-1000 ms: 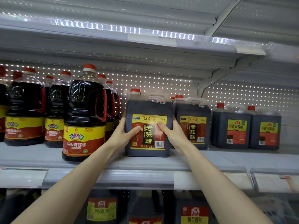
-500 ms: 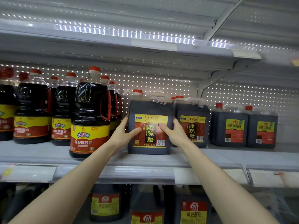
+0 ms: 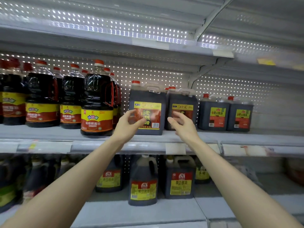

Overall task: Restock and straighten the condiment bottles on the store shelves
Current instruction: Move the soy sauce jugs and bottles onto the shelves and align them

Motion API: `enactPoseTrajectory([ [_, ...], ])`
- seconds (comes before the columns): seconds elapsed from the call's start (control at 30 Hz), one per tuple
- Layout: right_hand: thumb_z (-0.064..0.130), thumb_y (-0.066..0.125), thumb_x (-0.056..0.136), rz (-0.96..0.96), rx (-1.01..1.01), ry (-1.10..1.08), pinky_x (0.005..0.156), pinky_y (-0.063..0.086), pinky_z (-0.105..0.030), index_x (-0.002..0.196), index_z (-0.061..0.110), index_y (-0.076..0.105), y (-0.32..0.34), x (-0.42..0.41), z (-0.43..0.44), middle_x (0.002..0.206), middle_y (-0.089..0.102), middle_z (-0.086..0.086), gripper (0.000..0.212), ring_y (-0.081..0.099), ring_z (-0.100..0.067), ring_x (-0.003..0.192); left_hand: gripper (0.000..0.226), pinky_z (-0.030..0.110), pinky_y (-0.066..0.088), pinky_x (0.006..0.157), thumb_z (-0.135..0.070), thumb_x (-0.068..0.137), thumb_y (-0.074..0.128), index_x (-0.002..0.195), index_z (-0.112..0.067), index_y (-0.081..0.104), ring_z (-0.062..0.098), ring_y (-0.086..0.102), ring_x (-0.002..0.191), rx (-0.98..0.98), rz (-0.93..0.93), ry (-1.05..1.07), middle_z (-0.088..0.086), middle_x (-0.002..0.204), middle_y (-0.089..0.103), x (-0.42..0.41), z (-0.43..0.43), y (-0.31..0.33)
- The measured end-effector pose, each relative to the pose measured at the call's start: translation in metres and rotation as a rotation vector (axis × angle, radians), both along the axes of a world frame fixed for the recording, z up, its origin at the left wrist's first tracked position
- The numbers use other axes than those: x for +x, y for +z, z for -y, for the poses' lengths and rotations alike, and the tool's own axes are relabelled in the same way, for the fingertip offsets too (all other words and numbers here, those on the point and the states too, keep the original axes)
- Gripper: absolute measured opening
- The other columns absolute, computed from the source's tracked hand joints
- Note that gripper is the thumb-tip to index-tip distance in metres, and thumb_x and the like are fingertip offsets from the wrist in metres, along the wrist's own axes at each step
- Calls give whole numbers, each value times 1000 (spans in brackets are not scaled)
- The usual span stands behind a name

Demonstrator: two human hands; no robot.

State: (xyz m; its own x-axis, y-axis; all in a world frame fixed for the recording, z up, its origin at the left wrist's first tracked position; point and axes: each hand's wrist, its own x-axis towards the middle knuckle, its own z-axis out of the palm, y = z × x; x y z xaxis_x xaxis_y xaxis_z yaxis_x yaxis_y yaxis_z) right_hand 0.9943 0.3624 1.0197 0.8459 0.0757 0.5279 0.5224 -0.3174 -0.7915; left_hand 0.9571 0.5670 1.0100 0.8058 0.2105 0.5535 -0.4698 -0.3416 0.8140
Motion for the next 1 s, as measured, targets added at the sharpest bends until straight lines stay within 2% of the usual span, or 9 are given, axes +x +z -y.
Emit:
enactPoseTrajectory([
  [0.13,39,57,94,-22,-3,-3,99,49,-39,140,21,47,-8,-25,20,130,58,-3,50,59,-20,115,59,37,49,94,-37,86,69,138,-20,45,16,57,110,40,-21,10,1,121,59,-28,18,-12],
  [0.27,39,56,95,-51,24,28,87,50,-29,139,19,47,-17,-46,32,123,58,2,49,63,-13,98,60,30,47,88,-37,86,69,138,-21,45,16,57,109,63,-44,9,1,120,60,-53,31,-25],
  [0.33,39,56,95,-50,32,46,84,51,-27,137,20,49,-23,-57,42,120,59,2,47,64,-13,98,59,27,47,84,-37,86,69,138,-22,45,16,58,108,58,-56,17,1,120,59,-63,37,-30],
  [0.43,38,55,96,-74,41,70,87,53,-32,137,19,49,-38,-73,68,115,62,1,45,66,-14,95,60,21,46,73,-38,86,68,139,-24,43,15,59,107,36,-92,9,1,121,59,-81,58,-38],
  [0.5,36,54,97,-98,44,83,91,53,-35,137,19,50,-48,-83,92,114,64,0,44,67,-13,91,60,21,47,76,-37,86,69,139,-23,44,14,60,105,16,-105,5,1,119,60,-94,77,-45],
  [0.6,34,54,97,-129,24,113,85,54,-29,136,18,51,-65,-99,124,114,64,-1,42,67,-10,88,60,28,49,86,-37,86,69,138,-22,44,13,60,106,16,-117,18,-1,115,61,-114,108,-60],
  [0.77,35,54,97,-184,-49,166,74,51,-20,134,18,52,-112,-130,187,111,65,0,40,66,-10,87,58,23,46,77,-33,86,70,137,-20,46,16,61,103,-55,-168,67,3,113,62,-151,190,-117],
  [0.87,35,54,97,-280,-77,186,64,46,-13,132,17,53,-157,-143,223,111,64,-1,40,65,-12,84,59,21,45,74,-33,86,69,138,-18,44,15,60,102,-103,-275,68,4,115,61,-172,231,-170],
  [1.0,35,56,95,-436,-88,210,72,47,-20,130,14,55,-227,-152,258,101,66,3,41,66,-10,79,51,17,47,70,-26,86,70,131,-15,48,7,61,89,-140,-395,116,4,107,63,-193,261,-232],
])
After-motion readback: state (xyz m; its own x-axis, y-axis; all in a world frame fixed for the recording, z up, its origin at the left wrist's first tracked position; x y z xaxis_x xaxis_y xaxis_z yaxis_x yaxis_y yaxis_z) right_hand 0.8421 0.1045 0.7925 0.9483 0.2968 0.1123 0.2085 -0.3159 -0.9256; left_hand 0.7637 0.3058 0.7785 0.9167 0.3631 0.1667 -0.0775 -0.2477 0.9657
